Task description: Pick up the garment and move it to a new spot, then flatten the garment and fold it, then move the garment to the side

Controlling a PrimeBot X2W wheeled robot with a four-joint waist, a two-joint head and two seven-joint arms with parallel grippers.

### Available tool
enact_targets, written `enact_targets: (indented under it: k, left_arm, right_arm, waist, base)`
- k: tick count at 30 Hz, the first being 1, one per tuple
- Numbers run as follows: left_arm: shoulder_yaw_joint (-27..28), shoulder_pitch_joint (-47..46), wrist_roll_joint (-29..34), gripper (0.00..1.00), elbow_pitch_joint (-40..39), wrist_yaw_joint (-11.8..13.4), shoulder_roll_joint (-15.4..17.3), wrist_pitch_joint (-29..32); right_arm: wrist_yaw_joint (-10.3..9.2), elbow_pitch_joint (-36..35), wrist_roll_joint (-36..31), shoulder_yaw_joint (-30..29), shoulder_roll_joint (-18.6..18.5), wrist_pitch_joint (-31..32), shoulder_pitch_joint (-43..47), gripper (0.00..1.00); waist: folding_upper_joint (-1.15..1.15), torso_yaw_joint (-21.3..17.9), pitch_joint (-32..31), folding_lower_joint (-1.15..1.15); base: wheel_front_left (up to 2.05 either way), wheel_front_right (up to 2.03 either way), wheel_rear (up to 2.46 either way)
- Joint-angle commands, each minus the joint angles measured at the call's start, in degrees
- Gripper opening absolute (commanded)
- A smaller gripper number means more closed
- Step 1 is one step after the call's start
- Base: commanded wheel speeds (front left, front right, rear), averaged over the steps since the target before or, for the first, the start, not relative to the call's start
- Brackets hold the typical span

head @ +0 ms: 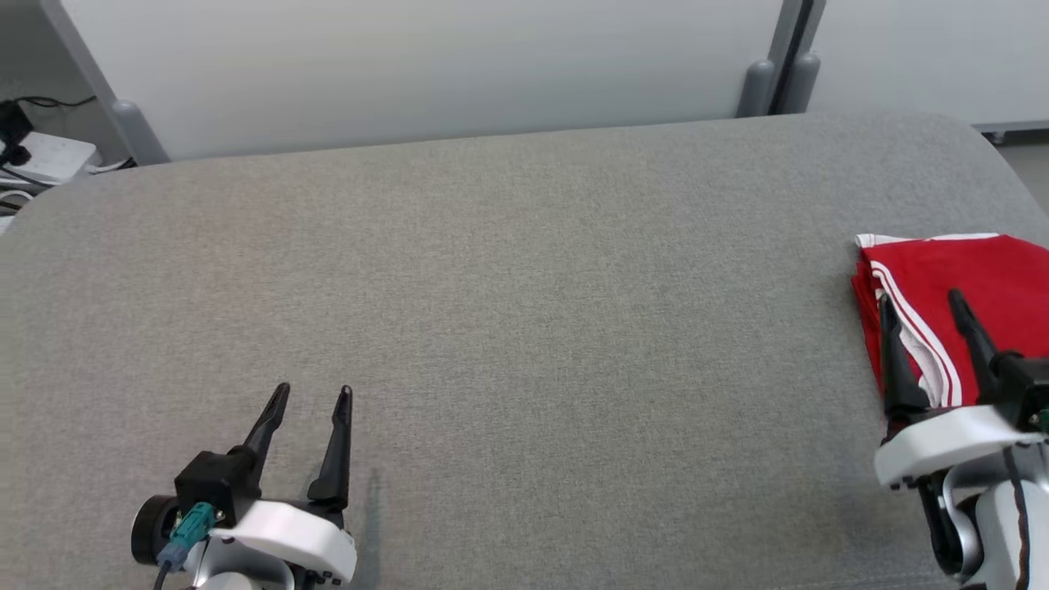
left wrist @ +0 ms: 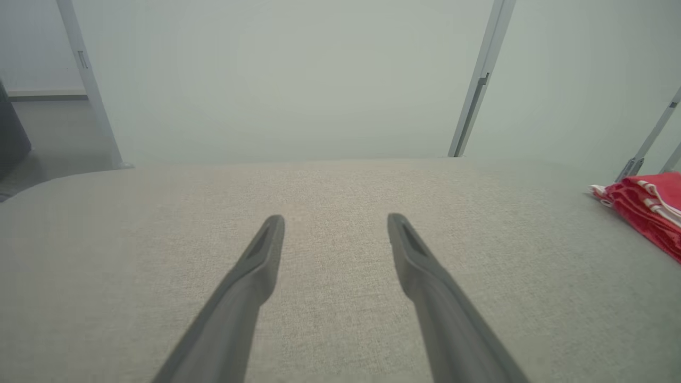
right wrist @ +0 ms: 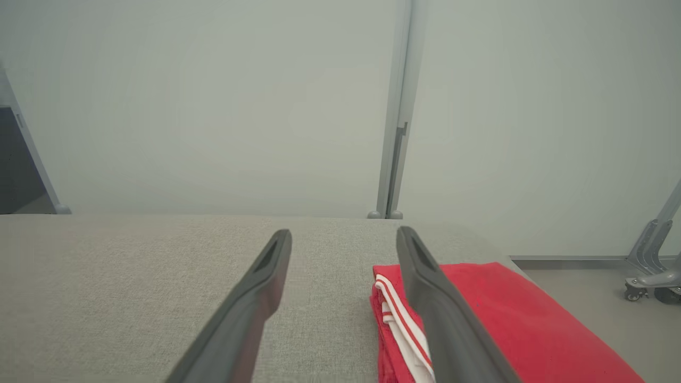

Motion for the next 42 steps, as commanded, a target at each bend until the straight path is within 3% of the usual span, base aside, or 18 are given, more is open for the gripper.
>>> enact_targets:
  k: [1, 16, 36, 37, 42]
  left_arm:
    - [2.6, -0.4, 0.8, 1.0, -1.6, 0.7, 0.7, -0.3]
    - [8.3, 4.7, 2.7, 1.0, -2.5, 3.4, -0.1, -0.3]
    - [8.4, 5.9, 0.5, 1.0, -3.0, 3.0, -0.1, -0.3]
    - [8.5, 5.9, -0.6, 0.0, -3.2, 2.5, -0.1, -0.3]
    - [6.6, 7.7, -1.1, 0.0, 1.1, 2.5, -0.8, 0.4]
  right_arm:
    - [0.22, -2.3, 0.7, 1.5, -0.2, -0.6, 0.8, 1.0]
    - [0.22, -5.3, 0.0, 0.4, 2.6, -0.6, 9.5, 1.0]
    - [0.22, -4.6, -0.1, 0.2, 3.4, -0.6, 10.0, 1.0]
    - [0.22, -4.5, -0.1, 0.3, 3.3, -0.6, 9.9, 0.0]
    - [-0.02, -0.8, 0.6, -1.2, 4.6, 0.6, 12.0, 0.0]
  waist:
    - [0.0, 1.7, -1.7, 0.0]
    - [0.0, 5.5, -6.3, 0.0]
    - [0.0, 5.2, -6.3, 0.0]
    - [0.0, 5.1, -6.3, 0.0]
    - [0.0, 5.2, -6.3, 0.0]
  base:
    - [0.0, 0.0, 0.0]
    - [0.0, 0.0, 0.0]
    - [0.0, 0.0, 0.0]
    - [0.0, 0.0, 0.0]
    - [0.0, 0.0, 0.0]
